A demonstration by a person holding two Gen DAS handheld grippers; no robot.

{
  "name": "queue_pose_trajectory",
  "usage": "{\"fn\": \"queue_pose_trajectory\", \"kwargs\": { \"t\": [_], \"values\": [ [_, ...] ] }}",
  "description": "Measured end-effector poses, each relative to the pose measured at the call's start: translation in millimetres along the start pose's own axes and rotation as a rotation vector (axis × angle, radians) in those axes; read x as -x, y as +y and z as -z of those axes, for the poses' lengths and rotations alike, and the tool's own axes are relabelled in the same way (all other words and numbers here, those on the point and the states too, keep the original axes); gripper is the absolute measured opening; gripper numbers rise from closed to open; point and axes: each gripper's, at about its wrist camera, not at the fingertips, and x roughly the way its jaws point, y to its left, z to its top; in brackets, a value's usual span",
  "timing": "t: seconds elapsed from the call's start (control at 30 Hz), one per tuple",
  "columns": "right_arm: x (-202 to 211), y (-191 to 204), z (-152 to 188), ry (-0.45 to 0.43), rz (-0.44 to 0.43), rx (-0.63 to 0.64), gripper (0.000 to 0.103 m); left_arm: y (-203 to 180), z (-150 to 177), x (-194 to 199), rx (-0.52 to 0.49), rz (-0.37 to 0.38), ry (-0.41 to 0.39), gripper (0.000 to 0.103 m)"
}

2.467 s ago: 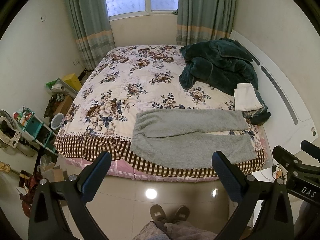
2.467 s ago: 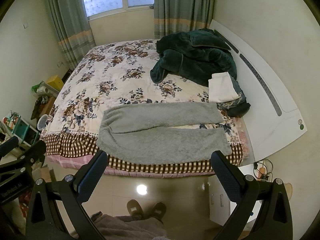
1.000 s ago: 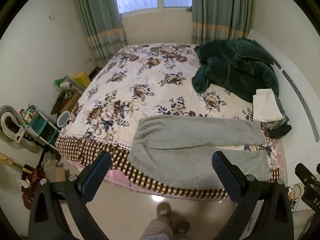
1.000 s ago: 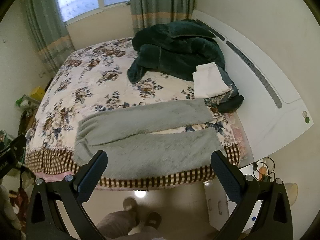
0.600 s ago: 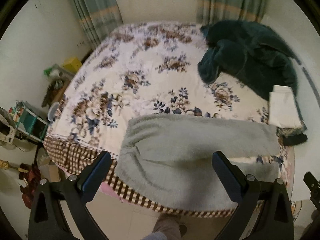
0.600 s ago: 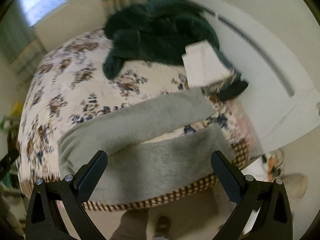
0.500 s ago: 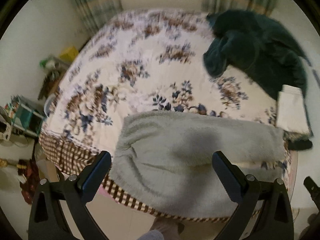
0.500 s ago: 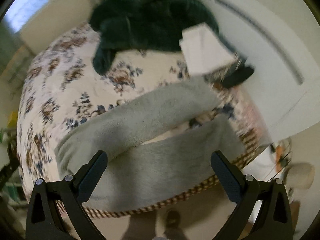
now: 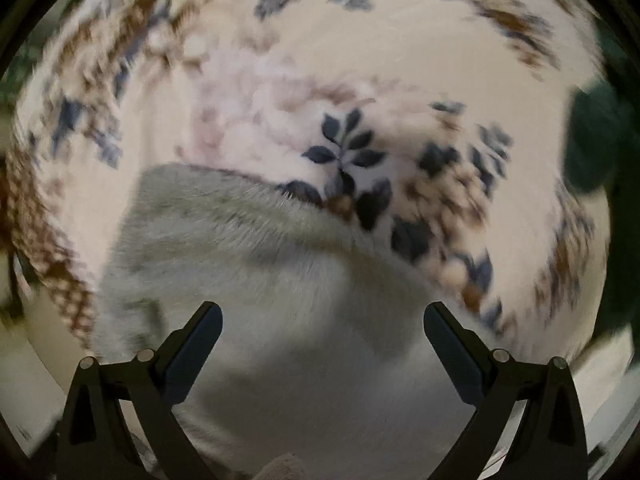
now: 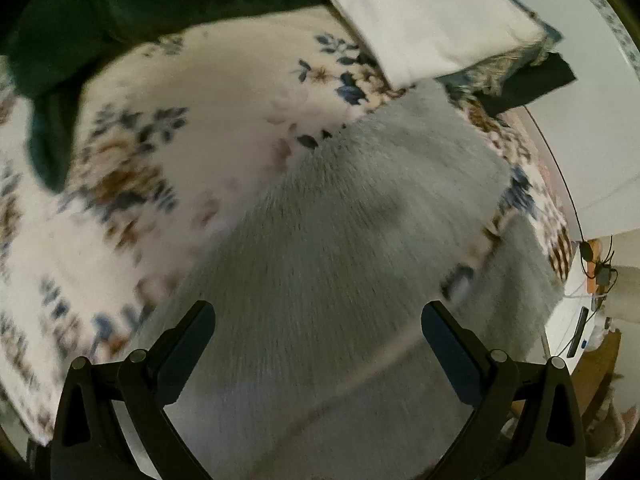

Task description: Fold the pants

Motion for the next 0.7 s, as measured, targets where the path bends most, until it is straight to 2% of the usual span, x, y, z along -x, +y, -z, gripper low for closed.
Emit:
{"fn": "queue_pose_trajectory", "kwargs": {
  "t": [0.07, 0.13, 0.2, 0.23, 0.27, 0.3, 0.33, 0.37, 0.4, 0.43, 0.5, 0.7],
  "values": [
    [-32, 11, -16, 0.018, 0.044, -0.013, 0.103, 3, -20, -33, 0.08, -0.003, 0.059, 0.103],
    [-54, 12, -26, 0.037, 0.063, -0.031, 0.103, 7, -30, -60, 0.142, 0.006, 0.112, 0.096],
    [-77, 13, -38, 0.055, 0.072, -0.053, 0.103, 11, -34, -76, 0.179, 0.011, 0.138, 0.078],
    [-86, 12, -41, 0.065, 0.073, -0.06, 0.103, 13, -33, -80, 0.193, 0.018, 0.137, 0.073],
    [-99, 14, -45, 0.079, 0.071, -0.07, 0.103, 15, -31, -80, 0.196, 0.024, 0.124, 0.057],
    [-108, 15, -48, 0.089, 0.062, -0.071, 0.096, 17, -27, -74, 0.192, 0.04, 0.093, 0.049],
    [-117, 16, -49, 0.103, 0.044, -0.072, 0.092, 18, -24, -69, 0.182, 0.051, 0.074, 0.037],
    [-122, 17, -49, 0.112, 0.033, -0.067, 0.08, 19, -21, -63, 0.175, 0.061, 0.056, 0.024],
    [-127, 17, -48, 0.121, 0.014, -0.055, 0.065, 21, -15, -53, 0.161, 0.085, 0.024, 0.02],
    [-127, 17, -45, 0.12, -0.004, -0.049, 0.057, 22, -9, -45, 0.146, 0.104, 0.003, 0.018],
    [-121, 15, -38, 0.093, -0.038, -0.025, 0.013, 27, 11, -22, 0.114, 0.164, -0.053, 0.016],
    [-65, -9, -8, -0.048, -0.124, 0.025, 0.008, 43, 75, 45, 0.028, 0.275, -0.165, 0.014]
  ]
}}
